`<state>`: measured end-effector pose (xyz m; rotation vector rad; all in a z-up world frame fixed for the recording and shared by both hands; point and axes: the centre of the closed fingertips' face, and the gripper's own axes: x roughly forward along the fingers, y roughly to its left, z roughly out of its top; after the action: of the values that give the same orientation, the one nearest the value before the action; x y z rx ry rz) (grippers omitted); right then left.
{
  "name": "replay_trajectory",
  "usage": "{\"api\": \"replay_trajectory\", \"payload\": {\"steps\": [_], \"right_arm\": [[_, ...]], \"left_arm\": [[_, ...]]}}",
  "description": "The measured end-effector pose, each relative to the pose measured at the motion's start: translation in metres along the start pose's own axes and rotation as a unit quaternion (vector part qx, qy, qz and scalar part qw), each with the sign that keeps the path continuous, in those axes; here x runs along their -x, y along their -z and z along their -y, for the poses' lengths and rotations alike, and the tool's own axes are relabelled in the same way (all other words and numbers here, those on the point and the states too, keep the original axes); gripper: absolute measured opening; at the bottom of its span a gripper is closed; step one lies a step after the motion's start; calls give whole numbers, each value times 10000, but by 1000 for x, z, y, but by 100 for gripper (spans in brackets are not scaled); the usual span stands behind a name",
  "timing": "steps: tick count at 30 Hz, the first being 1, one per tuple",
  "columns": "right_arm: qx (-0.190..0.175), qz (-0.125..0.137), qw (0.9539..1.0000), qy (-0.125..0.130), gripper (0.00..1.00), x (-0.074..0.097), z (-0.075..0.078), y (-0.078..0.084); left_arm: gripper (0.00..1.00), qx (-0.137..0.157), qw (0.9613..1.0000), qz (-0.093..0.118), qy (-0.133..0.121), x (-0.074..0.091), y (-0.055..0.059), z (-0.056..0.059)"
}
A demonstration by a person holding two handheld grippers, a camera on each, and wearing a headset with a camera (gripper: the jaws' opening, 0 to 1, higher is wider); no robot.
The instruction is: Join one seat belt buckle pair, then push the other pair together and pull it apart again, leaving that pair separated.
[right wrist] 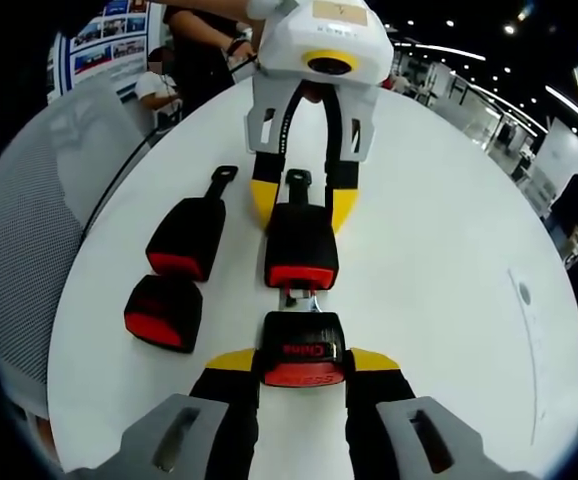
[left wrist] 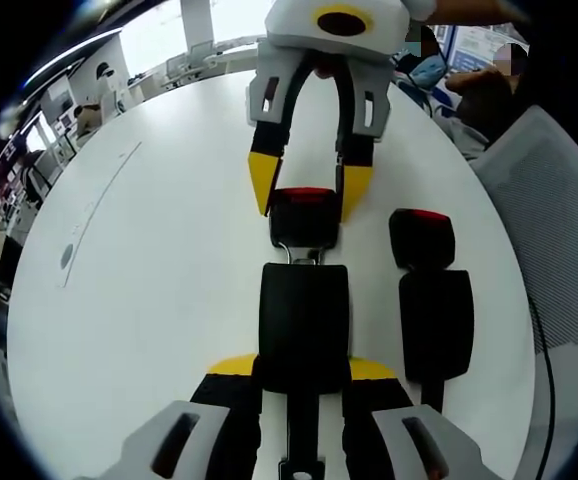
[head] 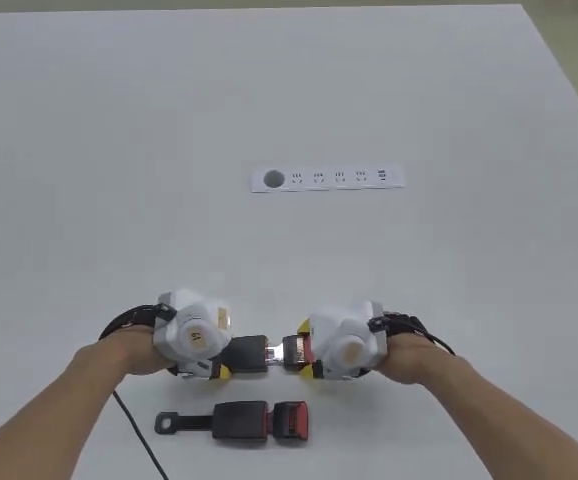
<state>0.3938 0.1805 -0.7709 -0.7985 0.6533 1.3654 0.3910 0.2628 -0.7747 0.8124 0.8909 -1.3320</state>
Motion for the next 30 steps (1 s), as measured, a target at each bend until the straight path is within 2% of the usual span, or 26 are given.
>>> {"api": "replay_trajectory", "payload": {"steps": [9, 12, 14, 21, 30], "right_arm": [[-101, -63, 9999, -1, 28, -2, 2, 2], [-217, 53, 9998, 8, 28, -5, 0, -7], [-196, -15, 9998, 30, 28, -11, 2, -8], [-248, -36, 9997, 14, 28, -10, 1, -7], [-241, -108, 9996, -20, 27, -14, 2, -10]], "left_arm": [[31, 41, 10000, 9, 2, 0, 1, -1], [31, 52, 10000, 25, 2, 0, 0, -1], [31, 61, 10000, 21, -3, 0, 1, -1], [31, 28, 10000, -3, 17, -2, 4, -3], [30, 4, 10000, -14, 3, 0, 0, 0]]}}
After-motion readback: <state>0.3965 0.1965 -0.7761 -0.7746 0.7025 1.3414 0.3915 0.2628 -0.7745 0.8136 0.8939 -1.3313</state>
